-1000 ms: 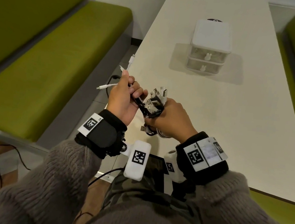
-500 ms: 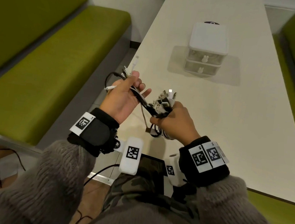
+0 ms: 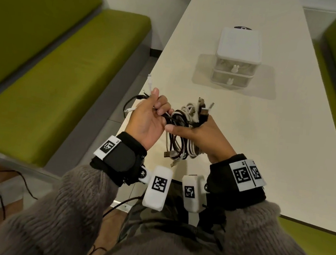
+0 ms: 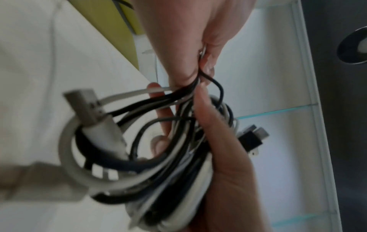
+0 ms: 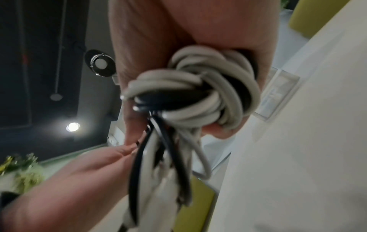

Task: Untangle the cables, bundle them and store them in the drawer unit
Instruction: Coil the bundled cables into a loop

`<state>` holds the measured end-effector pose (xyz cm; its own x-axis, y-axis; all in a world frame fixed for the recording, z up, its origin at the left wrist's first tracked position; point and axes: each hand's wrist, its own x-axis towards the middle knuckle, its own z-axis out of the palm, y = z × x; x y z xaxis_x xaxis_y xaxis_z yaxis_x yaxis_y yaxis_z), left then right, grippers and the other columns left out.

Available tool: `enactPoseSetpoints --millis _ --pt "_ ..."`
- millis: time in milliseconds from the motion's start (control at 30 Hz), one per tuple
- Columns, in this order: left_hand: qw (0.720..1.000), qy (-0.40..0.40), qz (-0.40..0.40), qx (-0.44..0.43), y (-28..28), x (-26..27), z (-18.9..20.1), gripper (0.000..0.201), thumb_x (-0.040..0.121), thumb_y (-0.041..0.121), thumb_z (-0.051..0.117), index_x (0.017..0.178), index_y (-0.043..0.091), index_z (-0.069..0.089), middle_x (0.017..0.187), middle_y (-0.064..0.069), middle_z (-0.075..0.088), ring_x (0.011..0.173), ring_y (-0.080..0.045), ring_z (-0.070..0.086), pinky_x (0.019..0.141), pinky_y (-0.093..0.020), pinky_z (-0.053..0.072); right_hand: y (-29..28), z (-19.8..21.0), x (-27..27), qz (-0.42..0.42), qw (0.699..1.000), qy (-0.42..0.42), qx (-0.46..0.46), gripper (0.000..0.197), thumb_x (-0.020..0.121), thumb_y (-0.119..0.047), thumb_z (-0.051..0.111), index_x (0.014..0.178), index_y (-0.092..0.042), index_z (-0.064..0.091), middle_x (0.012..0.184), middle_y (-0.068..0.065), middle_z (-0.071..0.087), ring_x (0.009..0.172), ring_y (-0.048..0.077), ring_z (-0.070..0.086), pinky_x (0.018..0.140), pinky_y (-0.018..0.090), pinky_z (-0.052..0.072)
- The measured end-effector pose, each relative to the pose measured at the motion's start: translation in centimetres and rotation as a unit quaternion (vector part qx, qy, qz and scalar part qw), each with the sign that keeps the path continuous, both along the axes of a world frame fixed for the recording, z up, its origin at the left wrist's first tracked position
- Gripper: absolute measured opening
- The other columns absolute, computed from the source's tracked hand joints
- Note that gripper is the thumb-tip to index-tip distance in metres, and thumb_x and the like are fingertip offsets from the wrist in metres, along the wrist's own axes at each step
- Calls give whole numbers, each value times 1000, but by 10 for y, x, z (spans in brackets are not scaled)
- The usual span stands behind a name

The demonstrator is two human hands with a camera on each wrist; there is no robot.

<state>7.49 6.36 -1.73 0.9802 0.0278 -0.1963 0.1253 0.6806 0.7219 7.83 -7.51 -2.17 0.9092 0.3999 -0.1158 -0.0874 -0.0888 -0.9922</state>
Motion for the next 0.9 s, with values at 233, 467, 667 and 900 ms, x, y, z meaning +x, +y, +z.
enactPoseSetpoints --millis 233,467,667,900 --pt "998 24 -4 -65 0 3 8 39 101 26 34 63 16 33 52 5 31 47 -9 41 82 -25 43 9 -3 3 -24 996 -34 -73 40 54 -25 88 89 -13 71 91 7 74 93 24 69 92 49 51" --pt "999 -9 -42 -11 -3 4 22 33 100 20 36 68 16 37 58 6 31 50 -7 34 84 -27 49 7 -5 5 -92 985 -80 -122 21 66 -15 80 72 -26 63 75 0 68 78 22 66 80 45 53" --pt "998 -12 -12 68 7 -1 31 15 95 20 48 84 16 57 88 0 58 88 -12 58 101 -39 43 -7 -7 6 -157 981 -78 -85 24 71 -12 79 70 -27 61 74 -5 67 82 22 67 83 46 54" --pt "958 112 155 213 42 -11 16 71 79 49 65 134 13 37 138 -1 43 129 -14 39 111 -36 29 -22 -9 10 -167 978 -72 -102 18 64 -19 74 61 -30 61 65 -8 65 75 24 65 81 51 53"
